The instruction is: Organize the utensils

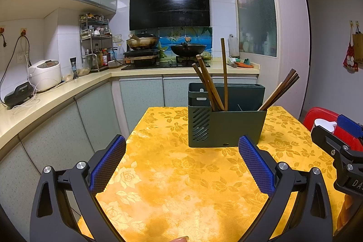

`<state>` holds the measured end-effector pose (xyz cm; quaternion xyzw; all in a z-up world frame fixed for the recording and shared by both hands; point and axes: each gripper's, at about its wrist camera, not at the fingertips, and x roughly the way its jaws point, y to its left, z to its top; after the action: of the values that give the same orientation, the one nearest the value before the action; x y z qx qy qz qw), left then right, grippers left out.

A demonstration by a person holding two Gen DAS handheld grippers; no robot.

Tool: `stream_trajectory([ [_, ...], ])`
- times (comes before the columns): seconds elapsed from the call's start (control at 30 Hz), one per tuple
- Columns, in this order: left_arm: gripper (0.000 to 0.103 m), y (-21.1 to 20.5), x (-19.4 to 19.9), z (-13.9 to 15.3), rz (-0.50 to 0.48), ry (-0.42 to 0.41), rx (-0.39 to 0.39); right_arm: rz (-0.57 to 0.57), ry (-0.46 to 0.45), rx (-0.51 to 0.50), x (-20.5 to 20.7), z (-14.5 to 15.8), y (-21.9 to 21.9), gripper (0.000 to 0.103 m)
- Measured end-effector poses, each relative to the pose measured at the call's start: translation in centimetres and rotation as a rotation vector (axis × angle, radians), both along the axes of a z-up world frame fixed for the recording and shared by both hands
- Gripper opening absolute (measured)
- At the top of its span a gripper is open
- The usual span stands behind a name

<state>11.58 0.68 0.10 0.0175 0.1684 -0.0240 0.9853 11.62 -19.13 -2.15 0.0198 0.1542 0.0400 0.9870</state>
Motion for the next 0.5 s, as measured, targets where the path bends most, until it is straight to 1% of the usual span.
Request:
stream_trajectory([
  [0.5,0.096,-0.03,-0.13,-0.55,0.003,0.004,-0.004,0.0,0.0,0.0,0.01,0.0,0.0,0.096],
])
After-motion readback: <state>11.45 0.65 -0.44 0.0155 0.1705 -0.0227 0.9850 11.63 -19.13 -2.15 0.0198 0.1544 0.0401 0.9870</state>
